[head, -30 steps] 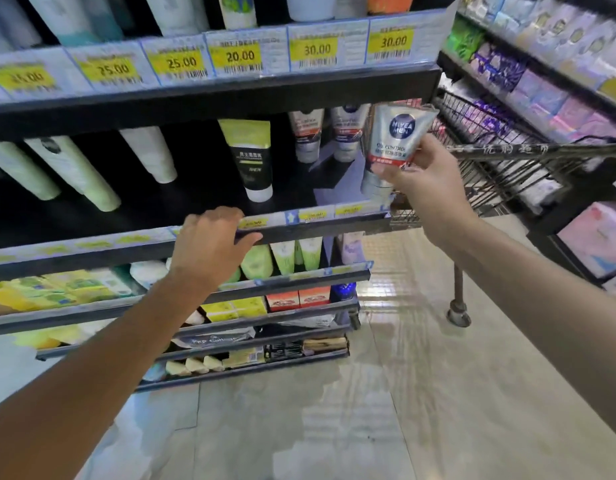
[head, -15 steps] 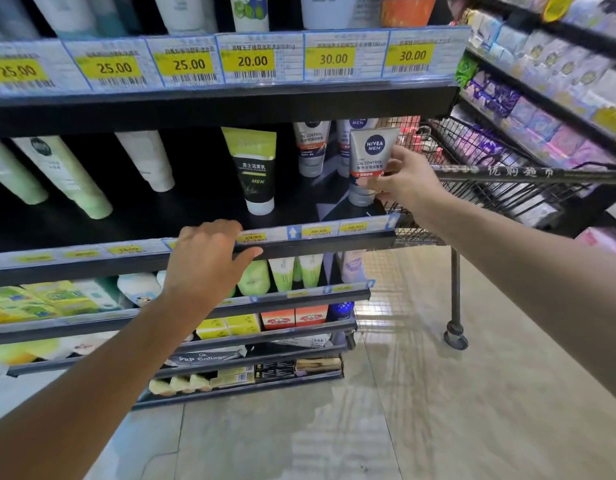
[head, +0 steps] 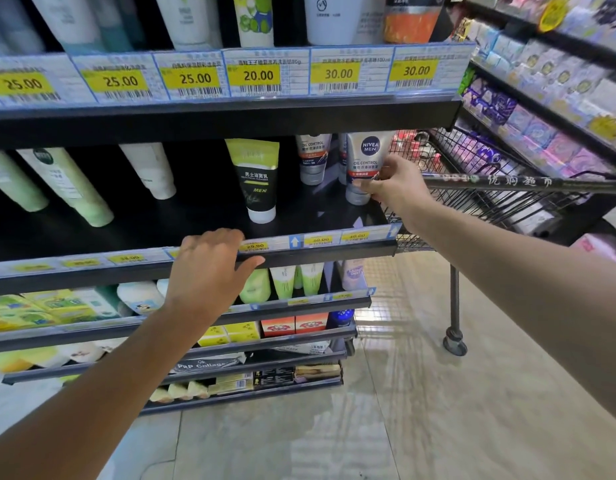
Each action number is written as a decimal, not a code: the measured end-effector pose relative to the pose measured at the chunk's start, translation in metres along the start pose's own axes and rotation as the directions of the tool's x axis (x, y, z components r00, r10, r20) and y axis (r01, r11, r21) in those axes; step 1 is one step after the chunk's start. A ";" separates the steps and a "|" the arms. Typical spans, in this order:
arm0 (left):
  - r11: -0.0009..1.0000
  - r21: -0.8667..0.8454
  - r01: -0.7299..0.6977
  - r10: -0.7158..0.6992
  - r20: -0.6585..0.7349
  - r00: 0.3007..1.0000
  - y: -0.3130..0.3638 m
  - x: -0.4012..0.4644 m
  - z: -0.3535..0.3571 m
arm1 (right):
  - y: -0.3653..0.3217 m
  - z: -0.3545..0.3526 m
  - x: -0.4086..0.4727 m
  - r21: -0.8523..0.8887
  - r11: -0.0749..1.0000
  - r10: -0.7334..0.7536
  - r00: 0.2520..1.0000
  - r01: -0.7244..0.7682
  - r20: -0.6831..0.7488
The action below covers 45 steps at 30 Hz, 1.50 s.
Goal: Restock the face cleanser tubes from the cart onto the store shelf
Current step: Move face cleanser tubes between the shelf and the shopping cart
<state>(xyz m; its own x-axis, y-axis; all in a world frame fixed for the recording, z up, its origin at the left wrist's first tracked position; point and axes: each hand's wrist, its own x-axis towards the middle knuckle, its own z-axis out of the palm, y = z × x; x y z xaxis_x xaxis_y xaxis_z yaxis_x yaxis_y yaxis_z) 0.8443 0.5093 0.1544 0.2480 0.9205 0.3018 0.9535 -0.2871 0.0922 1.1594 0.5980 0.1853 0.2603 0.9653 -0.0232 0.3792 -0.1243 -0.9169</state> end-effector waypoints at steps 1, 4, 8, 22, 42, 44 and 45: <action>1.000 -0.002 0.006 -0.006 0.004 1.000 0.000 0.000 0.000 | 0.001 -0.001 -0.001 -0.002 1.000 0.009 1.000 -0.009 0.001; 1.000 0.004 0.008 -0.009 0.028 1.000 0.000 0.001 -0.002 | -0.002 -0.008 -0.011 -0.055 0.998 0.033 0.999 -0.034 -0.017; 1.000 0.012 0.015 -0.016 0.118 0.993 0.002 0.002 -0.011 | -0.017 -0.024 -0.057 -0.222 0.975 -0.005 1.000 0.000 -0.026; 0.947 -0.098 0.307 -0.282 0.208 0.937 -0.004 -0.145 -0.188 | -0.163 0.024 -0.279 -0.576 0.619 -0.218 0.822 0.533 0.526; 0.478 -0.070 0.876 -0.878 -0.023 0.478 -0.216 -0.567 -0.355 | -0.295 0.332 -0.581 -0.091 0.495 -0.384 0.311 0.864 0.869; 0.414 -0.081 0.907 -0.910 -0.027 0.413 -0.230 -0.605 -0.360 | -0.300 0.362 -0.608 -0.040 0.482 -0.375 0.247 0.875 0.894; 0.375 -0.089 0.923 -0.927 -0.022 0.375 -0.237 -0.622 -0.362 | -0.302 0.377 -0.619 -0.018 0.460 -0.376 0.213 0.888 0.902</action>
<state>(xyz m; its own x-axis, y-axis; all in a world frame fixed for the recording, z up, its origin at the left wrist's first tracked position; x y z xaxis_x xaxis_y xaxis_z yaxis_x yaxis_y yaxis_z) 0.4024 -0.0913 0.2884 -0.7944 0.6055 0.0482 0.5714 0.7180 0.3975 0.5493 0.1242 0.3264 -0.8881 0.4592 -0.0200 0.4213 0.7957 -0.4351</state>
